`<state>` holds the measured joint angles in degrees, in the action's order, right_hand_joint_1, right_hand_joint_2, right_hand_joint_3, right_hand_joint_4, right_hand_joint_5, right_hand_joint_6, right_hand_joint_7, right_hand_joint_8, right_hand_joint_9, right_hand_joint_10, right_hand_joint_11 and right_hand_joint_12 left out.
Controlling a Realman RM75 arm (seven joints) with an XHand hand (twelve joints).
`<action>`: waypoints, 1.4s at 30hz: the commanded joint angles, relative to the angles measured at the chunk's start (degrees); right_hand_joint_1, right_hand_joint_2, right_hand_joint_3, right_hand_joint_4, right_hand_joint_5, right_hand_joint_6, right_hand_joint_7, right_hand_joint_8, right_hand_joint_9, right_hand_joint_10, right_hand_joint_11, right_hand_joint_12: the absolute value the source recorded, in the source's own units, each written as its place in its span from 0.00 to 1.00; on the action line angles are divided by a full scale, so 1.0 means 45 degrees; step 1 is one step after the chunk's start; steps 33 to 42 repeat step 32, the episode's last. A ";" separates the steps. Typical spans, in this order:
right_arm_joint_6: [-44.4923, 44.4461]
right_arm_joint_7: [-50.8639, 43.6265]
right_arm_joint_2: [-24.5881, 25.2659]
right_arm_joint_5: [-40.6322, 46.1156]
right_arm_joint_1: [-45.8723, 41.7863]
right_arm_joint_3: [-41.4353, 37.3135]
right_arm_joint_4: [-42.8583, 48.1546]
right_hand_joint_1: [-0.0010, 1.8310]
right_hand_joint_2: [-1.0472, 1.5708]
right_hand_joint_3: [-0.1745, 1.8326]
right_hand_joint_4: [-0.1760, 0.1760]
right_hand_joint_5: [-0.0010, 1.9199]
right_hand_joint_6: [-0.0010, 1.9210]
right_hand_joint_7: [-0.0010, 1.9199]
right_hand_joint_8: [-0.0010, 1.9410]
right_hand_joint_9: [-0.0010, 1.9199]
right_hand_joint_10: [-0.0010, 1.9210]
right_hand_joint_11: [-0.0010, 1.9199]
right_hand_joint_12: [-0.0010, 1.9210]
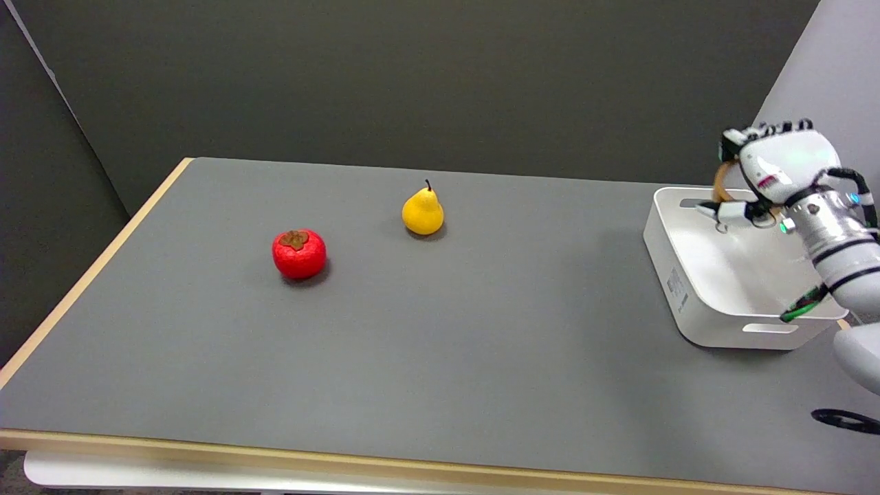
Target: Place yellow tape into white box.
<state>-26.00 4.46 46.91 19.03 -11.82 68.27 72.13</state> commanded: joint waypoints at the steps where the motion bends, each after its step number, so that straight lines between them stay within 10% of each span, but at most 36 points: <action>1: -0.0506 -0.0681 0.0100 0.1473 -0.0390 0.1353 -0.2366 0.64 0.80 0.28 0.33 0.33 0.81 0.46 0.66 0.45 0.67 0.42 0.88; 5: -0.0790 -0.0123 0.0182 0.2121 -0.0565 0.1724 -0.1817 0.63 0.84 0.20 0.27 0.30 0.82 0.44 0.69 0.43 0.66 0.40 0.86; 6: -0.1002 0.0066 0.0231 0.2615 -0.0642 0.1868 -0.1590 0.59 0.83 0.23 0.36 0.27 0.75 0.41 0.63 0.40 0.64 0.38 0.85; 8: -0.1322 0.0295 0.0257 0.3275 -0.0832 0.1996 -0.1150 0.32 0.66 0.55 0.90 0.13 0.28 0.24 0.27 0.26 0.51 0.26 0.80; 9: -0.1479 0.0358 0.0303 0.3582 -0.0981 0.2036 -0.0769 0.30 0.65 0.56 0.91 0.12 0.25 0.22 0.25 0.24 0.50 0.24 0.80; 23: -0.4904 0.0400 0.0753 0.6786 -0.1767 0.4602 0.3826 0.10 0.61 0.58 0.77 0.02 0.08 0.00 0.02 0.01 0.16 0.00 0.44; 32: -0.5827 0.0350 0.0757 0.6924 -0.1242 0.6852 0.5639 0.21 0.70 0.59 0.71 0.11 0.28 0.14 0.17 0.12 0.35 0.01 0.54; 42: -0.5827 0.0350 0.0757 0.6924 -0.1242 0.6852 0.5639 0.21 0.70 0.59 0.71 0.11 0.28 0.14 0.17 0.12 0.35 0.01 0.54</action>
